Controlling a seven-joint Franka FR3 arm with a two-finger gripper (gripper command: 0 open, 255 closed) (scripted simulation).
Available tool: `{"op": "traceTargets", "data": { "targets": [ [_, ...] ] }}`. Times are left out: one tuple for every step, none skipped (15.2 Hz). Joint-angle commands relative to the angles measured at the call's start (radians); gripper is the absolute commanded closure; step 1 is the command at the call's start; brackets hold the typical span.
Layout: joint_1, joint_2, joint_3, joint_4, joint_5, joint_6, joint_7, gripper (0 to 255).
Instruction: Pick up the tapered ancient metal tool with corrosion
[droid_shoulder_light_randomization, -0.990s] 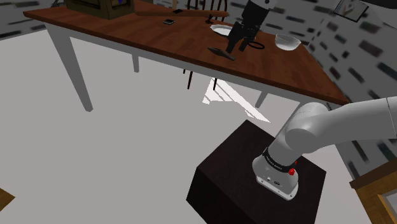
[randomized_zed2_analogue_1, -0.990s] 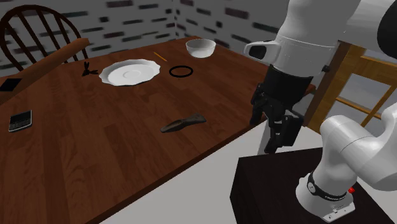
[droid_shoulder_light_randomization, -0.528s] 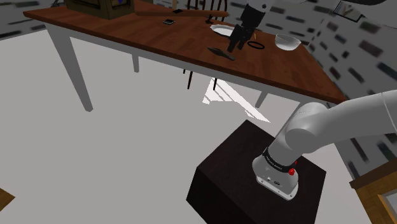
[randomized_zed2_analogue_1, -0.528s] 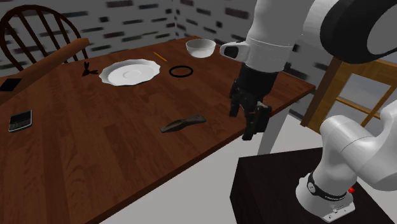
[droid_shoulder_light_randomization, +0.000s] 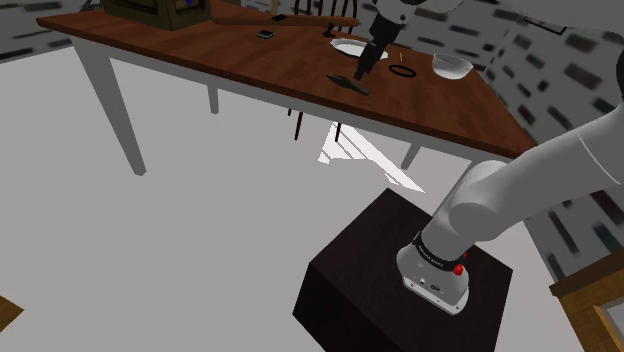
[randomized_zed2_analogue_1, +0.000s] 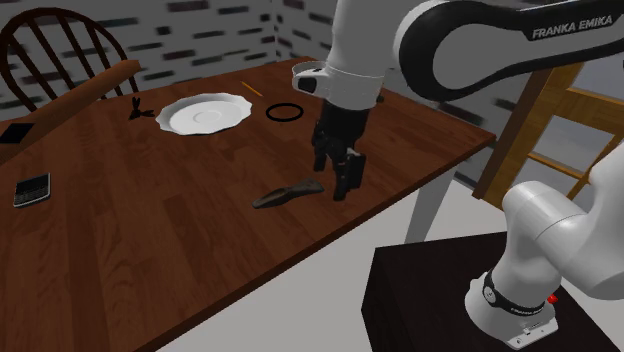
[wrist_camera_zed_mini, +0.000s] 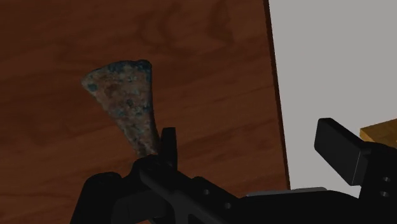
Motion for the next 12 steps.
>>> {"op": "traceTargets", "data": {
  "targets": [
    [0.007, 0.064, -0.037, 0.042, 0.005, 0.023, -0.083, 0],
    [0.011, 0.098, -0.055, 0.067, 0.011, 0.032, -0.124, 0],
    [0.014, 0.134, -0.072, 0.094, 0.019, 0.04, -0.165, 0],
    [0.017, 0.17, -0.089, 0.123, 0.029, 0.048, -0.206, 0],
    [0.019, 0.208, -0.105, 0.153, 0.042, 0.054, -0.247, 0],
    [0.021, 0.247, -0.119, 0.186, 0.056, 0.058, -0.289, 0],
    [0.02, 0.25, -0.12, 0.188, 0.057, 0.059, -0.292, 0],
    [0.019, 0.251, -0.12, 0.175, 0.058, 0.072, -0.294, 0],
    [0.019, 0.252, -0.121, 0.163, 0.058, 0.085, -0.295, 0],
    [0.019, 0.253, -0.121, 0.15, 0.059, 0.098, -0.297, 0],
    [0.019, 0.254, -0.122, 0.138, 0.06, 0.112, -0.298, 0],
    [0.019, 0.255, -0.122, 0.126, 0.061, 0.125, -0.3, 0]
  ]
}}
